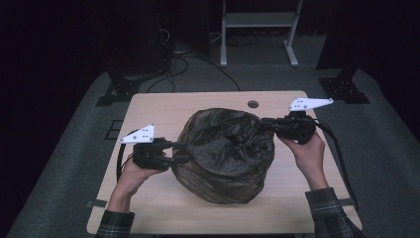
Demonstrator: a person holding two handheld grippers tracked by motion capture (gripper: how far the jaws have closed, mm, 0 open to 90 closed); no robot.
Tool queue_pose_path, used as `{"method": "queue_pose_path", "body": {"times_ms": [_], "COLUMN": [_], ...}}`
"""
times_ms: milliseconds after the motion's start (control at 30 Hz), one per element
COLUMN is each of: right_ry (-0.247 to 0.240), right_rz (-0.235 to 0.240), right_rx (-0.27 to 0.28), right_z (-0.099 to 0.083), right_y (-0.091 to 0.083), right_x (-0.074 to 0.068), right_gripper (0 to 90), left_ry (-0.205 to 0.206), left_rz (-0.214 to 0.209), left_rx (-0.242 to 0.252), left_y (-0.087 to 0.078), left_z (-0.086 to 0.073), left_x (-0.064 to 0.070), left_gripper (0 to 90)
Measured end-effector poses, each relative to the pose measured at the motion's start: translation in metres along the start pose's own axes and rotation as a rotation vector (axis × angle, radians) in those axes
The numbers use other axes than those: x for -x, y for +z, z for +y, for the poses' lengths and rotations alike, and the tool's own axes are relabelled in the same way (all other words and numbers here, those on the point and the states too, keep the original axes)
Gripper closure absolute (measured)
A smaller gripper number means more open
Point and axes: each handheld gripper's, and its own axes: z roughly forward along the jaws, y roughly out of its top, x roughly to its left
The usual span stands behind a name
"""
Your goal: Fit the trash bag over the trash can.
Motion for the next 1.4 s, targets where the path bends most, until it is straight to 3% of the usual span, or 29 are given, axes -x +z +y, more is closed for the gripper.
{"method": "queue_pose_path", "body": {"times_ms": [100,167,367,533,833,900,1033,1200,1300,1400], "right_ry": [0.007,0.004,0.027,0.043,0.073,0.074,0.071,0.066,0.045,0.021], "right_rz": [0.020,0.011,-0.028,-0.057,-0.072,-0.069,-0.087,-0.095,-0.067,-0.030], "right_rx": [0.039,0.046,0.055,0.022,-0.029,-0.027,-0.011,0.054,0.083,0.092], "right_z": [0.003,0.005,0.007,0.003,-0.008,-0.009,-0.007,0.005,0.015,0.024], "right_y": [0.001,0.005,0.018,0.034,0.052,0.052,0.047,0.033,0.030,0.036], "right_x": [0.005,0.007,0.021,0.033,0.045,0.044,0.044,0.042,0.037,0.035], "right_gripper": [89.2,89.7,89.9,90.0,90.0,89.8,69.3,59.6,53.5,48.8], "left_ry": [-0.011,-0.016,-0.045,-0.066,-0.080,-0.074,-0.061,-0.024,0.009,-0.001], "left_rz": [-0.027,-0.040,-0.025,0.002,-0.001,0.009,0.016,0.033,0.064,0.072], "left_rx": [-0.010,-0.012,-0.027,-0.065,-0.108,-0.103,-0.034,0.049,0.081,0.107], "left_y": [-0.002,-0.002,-0.006,-0.007,-0.005,-0.006,-0.015,-0.027,-0.029,-0.025], "left_z": [-0.002,-0.004,-0.016,-0.028,-0.037,-0.036,-0.030,-0.014,-0.005,-0.002], "left_x": [-0.002,-0.004,-0.014,-0.021,-0.026,-0.025,-0.022,-0.016,-0.018,-0.026], "left_gripper": [78.5,87.9,89.0,89.1,88.9,85.3,65.3,39.0,32.7,32.3]}}
